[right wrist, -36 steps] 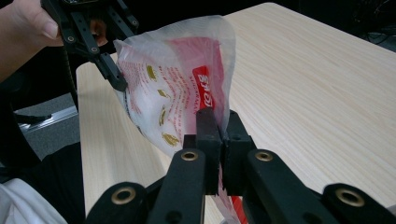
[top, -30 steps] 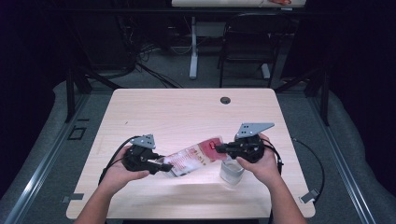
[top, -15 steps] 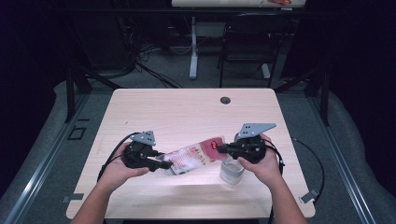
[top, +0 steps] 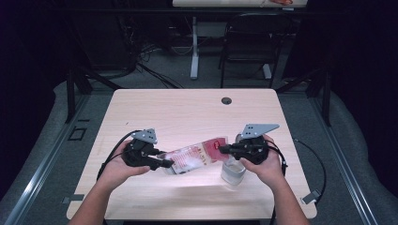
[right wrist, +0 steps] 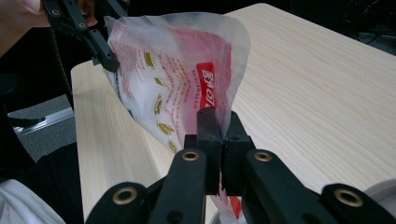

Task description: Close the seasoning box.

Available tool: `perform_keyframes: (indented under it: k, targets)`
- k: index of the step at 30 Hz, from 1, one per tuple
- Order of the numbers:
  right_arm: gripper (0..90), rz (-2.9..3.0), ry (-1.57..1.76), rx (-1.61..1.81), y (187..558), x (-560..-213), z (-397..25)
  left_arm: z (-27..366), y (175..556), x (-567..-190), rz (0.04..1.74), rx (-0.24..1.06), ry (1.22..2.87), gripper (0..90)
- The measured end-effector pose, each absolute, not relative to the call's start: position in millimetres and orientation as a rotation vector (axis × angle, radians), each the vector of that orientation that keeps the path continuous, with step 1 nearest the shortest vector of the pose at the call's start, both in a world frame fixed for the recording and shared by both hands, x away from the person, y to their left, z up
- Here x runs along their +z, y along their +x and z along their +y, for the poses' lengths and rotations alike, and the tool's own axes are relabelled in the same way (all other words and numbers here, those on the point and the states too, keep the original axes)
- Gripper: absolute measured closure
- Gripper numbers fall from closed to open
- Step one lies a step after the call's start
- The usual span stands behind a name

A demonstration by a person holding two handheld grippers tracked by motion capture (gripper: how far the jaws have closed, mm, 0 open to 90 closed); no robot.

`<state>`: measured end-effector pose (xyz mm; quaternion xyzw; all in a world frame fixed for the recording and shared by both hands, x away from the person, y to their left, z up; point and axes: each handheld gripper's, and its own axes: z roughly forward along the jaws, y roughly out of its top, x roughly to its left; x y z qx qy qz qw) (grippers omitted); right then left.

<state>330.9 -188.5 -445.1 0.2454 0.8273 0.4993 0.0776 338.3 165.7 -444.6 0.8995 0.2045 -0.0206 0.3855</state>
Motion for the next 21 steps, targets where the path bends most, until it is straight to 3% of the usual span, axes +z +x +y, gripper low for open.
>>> perform_keyframes:
  k: [21]
  targets:
    - [89.2, 2.476, 0.742, 1.491, 330.9, -445.2, -191.3, 164.0, 339.4, -436.6, 0.522, -0.053, 2.285, 65.7]
